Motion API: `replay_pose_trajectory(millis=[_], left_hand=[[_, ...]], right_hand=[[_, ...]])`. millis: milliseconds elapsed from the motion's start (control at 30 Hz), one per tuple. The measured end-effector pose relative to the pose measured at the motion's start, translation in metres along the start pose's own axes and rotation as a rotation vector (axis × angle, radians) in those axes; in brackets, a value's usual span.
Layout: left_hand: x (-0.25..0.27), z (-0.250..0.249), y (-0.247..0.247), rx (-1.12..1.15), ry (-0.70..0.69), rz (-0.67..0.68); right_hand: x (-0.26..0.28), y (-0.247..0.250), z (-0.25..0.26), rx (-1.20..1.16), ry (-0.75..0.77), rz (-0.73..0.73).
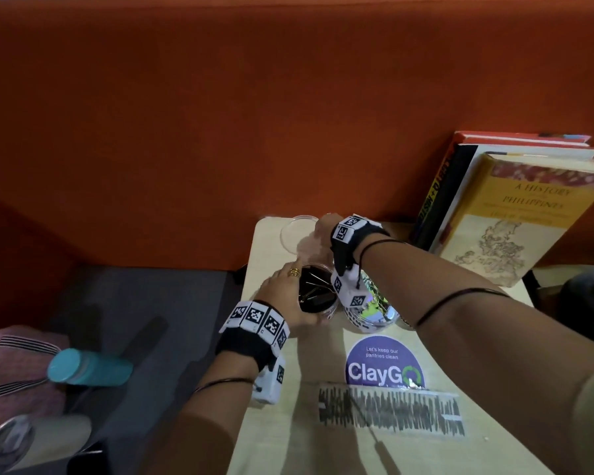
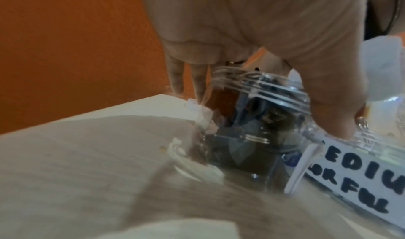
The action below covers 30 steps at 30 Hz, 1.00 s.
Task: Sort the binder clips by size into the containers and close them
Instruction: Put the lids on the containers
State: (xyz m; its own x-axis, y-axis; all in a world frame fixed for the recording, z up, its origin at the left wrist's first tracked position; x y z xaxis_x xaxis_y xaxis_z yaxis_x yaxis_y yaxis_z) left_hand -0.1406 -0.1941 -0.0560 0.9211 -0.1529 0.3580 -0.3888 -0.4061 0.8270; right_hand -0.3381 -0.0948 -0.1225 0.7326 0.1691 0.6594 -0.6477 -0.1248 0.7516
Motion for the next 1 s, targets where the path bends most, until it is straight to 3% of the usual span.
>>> replay_pose_trajectory(millis=[100, 200, 300, 367, 500, 600, 667, 767, 1000], left_hand=[[-0.003, 0.003, 0.001, 0.018, -0.015, -0.015], [-0.001, 0.006, 0.005, 0.028, -0.01, -0.043], [0.001, 0.01, 0.012, 0.067, 0.014, -0.061], [0.001, 0.012, 0.015, 0.075, 0.022, -0.058], [0.002, 0.013, 0.015, 0.103, 0.018, -0.055], [0.001, 0.014, 0.015, 0.12, 0.025, -0.03], [0.001, 0.015, 0.015, 0.111, 0.038, -0.038], [0.002, 0.017, 0.013, 0.121, 0.067, -0.044], [-0.001, 0.014, 0.007, 0.25, 0.033, 0.011]], right_hand=[[-0.078, -0.011, -0.02, -0.07, -0.009, -0.097], [-0.045, -0.004, -0.015, -0.089, 0.041, 0.048], [-0.076, -0.021, -0.024, -0.069, 0.093, 0.152], [-0.135, -0.042, -0.029, -0.078, 0.144, 0.091], [-0.111, -0.025, -0.005, 0.005, 0.139, 0.106], [-0.135, -0.028, -0.002, 0.082, 0.144, 0.089], [-0.083, -0.011, 0.015, 0.131, 0.176, 0.082], [0.065, 0.036, 0.045, 0.113, 0.295, -0.052], [0.184, 0.075, 0.024, -0.379, 0.412, -0.438]])
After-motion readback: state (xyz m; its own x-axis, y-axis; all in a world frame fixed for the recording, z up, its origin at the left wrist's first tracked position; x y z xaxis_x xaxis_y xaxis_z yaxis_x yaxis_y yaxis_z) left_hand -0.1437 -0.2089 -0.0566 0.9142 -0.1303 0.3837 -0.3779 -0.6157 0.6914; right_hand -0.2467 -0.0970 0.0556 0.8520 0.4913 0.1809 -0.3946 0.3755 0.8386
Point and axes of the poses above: each hand's wrist, its own x-axis away from the middle knuckle, its own y-axis out of the back of the hand, z = x × y, the point moved 5 cm from there along -x, towards the middle knuckle, and after that the axes turned 1 degree about y, right-handed, at the moved point
